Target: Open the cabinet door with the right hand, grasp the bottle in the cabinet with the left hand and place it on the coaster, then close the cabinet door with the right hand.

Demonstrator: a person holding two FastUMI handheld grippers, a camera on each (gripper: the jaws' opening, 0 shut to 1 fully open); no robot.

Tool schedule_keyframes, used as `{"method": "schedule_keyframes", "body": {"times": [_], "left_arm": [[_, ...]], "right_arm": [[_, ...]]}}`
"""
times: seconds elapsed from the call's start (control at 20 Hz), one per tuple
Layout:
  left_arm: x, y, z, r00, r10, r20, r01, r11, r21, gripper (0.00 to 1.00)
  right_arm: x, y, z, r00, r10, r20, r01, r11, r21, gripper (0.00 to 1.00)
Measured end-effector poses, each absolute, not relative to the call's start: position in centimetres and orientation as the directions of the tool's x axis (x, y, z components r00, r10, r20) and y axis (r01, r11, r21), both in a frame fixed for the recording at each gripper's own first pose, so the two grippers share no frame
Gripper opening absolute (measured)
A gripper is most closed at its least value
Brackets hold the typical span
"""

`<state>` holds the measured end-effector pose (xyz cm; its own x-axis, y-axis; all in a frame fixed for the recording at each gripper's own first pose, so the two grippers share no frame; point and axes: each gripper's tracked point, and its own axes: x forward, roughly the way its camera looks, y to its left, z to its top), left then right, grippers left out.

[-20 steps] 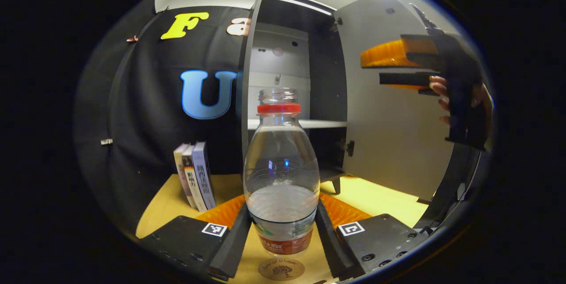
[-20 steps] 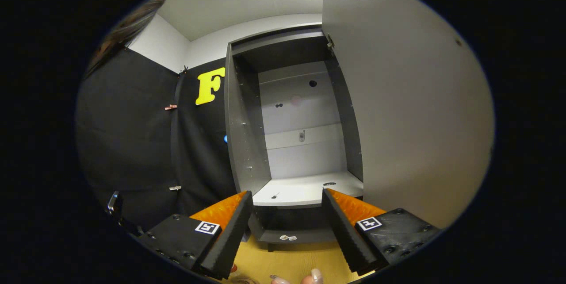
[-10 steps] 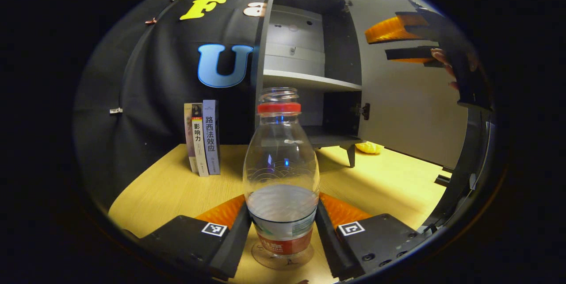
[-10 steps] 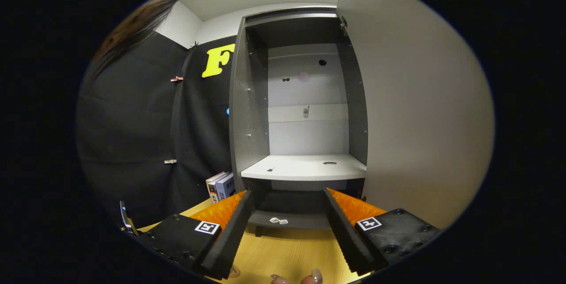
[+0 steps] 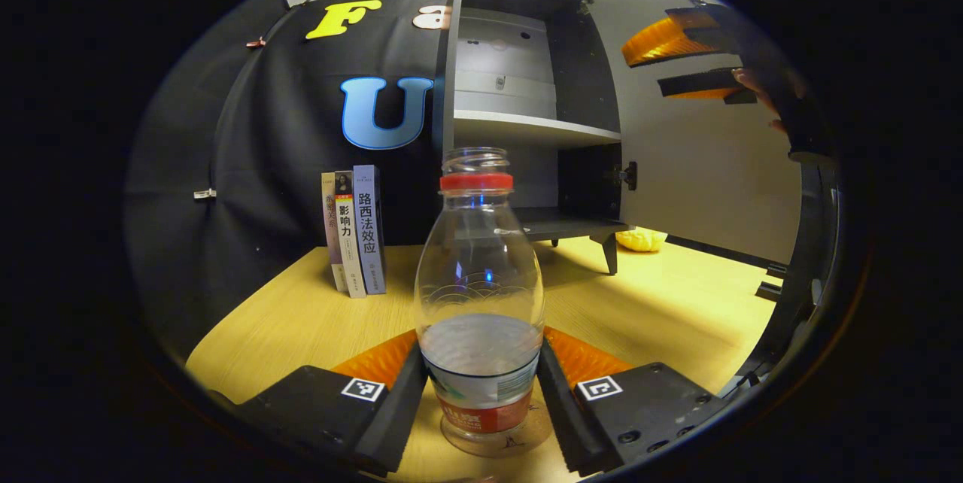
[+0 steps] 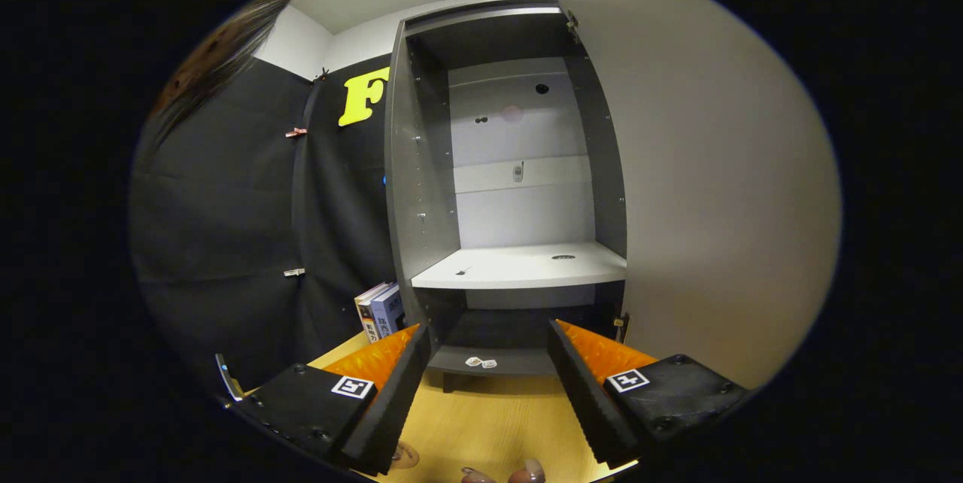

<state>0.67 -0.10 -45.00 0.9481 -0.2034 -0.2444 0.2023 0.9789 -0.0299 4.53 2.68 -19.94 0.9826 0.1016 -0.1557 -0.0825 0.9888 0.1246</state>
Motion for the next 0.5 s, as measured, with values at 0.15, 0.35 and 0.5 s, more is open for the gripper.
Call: {"method": "schedule_keyframes", "body": {"times": [0.15, 0.35, 0.5], "left_arm": [[0.6, -0.1, -45.1, 0.948, -0.197, -0.251, 0.198, 0.980, -0.022, 0.81], [0.2, -0.6, -46.1, 0.937, -0.203, -0.286, 0.210, 0.978, -0.004, 0.84], [0.1, -0.6, -46.3, 0.930, -0.212, -0.300, 0.228, 0.973, 0.018, 0.96]], "right_arm": [[4.4, 2.9, -20.1, 0.979, 0.112, -0.168, -0.094, 0.989, 0.114, 0.96], [4.3, 3.0, -20.1, 0.978, 0.121, -0.172, -0.100, 0.987, 0.126, 0.97], [4.3, 3.2, -20.2, 0.976, 0.126, -0.179, -0.104, 0.986, 0.130, 0.96]]}}
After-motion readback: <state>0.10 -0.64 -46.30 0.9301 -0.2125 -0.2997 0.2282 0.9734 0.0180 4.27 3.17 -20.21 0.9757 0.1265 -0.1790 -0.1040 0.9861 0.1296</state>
